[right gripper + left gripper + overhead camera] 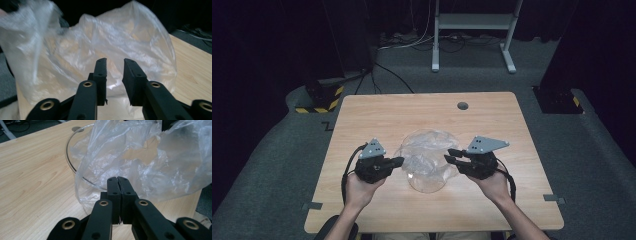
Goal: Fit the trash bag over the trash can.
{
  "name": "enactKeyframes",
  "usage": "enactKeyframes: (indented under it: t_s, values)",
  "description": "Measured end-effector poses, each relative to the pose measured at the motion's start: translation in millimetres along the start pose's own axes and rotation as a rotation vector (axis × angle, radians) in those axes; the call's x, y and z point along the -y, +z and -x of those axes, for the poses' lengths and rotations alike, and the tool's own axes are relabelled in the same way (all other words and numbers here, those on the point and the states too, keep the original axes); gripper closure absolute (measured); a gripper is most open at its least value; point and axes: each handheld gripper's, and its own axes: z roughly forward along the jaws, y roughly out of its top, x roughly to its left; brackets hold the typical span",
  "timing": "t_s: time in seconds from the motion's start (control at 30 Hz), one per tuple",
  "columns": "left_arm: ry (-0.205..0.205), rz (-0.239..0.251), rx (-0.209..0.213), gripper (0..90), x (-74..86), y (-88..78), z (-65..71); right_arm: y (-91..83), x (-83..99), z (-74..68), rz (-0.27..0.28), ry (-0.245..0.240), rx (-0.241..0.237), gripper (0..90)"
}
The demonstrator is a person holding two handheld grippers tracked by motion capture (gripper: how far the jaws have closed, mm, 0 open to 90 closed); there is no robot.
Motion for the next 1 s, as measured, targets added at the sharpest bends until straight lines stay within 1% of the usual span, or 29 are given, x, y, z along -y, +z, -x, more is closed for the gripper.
enactKeyframes:
  t_s: [0.13,0.23,0.33,0.4,0.47,0.5,0.6,0.67,0.7,0.73,0.77,0.83,0.93,1.0]
  values:
    - [0.005,-0.008,0.009,88.9,-0.7,0.0,-0.9,-3.1,-4.2,-3.0,0.029,0.01,-0.019,68.2]
    - [0.014,-0.013,0.024,89.0,-1.1,-0.1,-1.5,-2.0,-6.4,-6.9,0.036,0.019,-0.049,67.9]
    - [0.027,-0.018,0.043,88.9,-1.7,-0.4,-0.5,2.4,-7.0,-13.0,0.011,-0.008,-0.088,68.0]
    - [0.033,-0.021,0.056,88.9,-1.6,-0.4,-0.8,5.2,-6.2,-15.5,-0.005,-0.017,-0.116,68.0]
    - [0.037,-0.023,0.07,88.8,-1.0,-0.8,-1.3,9.0,-4.2,-17.6,-0.024,-0.036,-0.156,67.8]
    - [0.045,-0.025,0.072,88.7,-1.0,-1.3,-2.5,10.2,-3.4,-18.4,-0.03,-0.043,-0.169,67.6]
    - [0.037,-0.033,0.093,88.2,0.6,-1.9,-7.0,15.0,0.6,-22.5,-0.062,-0.081,-0.197,65.2]
    - [0.027,-0.046,0.102,88.2,2.5,-1.8,-11.0,17.1,4.1,-25.4,-0.081,-0.108,-0.207,63.9]
    - [0.023,-0.051,0.105,88.2,3.4,-1.5,-12.9,17.8,5.7,-26.7,-0.092,-0.121,-0.204,63.2]
    - [0.018,-0.056,0.109,88.2,4.4,-0.7,-14.3,18.1,7.1,-27.5,-0.092,-0.132,-0.198,62.9]
    - [0.013,-0.064,0.109,88.2,5.2,0.1,-15.0,18.2,7.5,-27.1,-0.087,-0.133,-0.199,63.0]
    - [0.01,-0.064,0.113,88.1,6.0,1.1,-16.8,18.6,8.2,-26.0,-0.089,-0.13,-0.192,63.0]
    - [0.009,-0.068,0.095,87.7,6.9,1.6,-19.0,18.5,9.9,-23.4,-0.08,-0.125,-0.185,62.2]
    - [0.024,-0.091,0.069,87.6,8.4,3.4,-21.4,18.6,10.7,-22.1,-0.076,-0.121,-0.186,61.5]
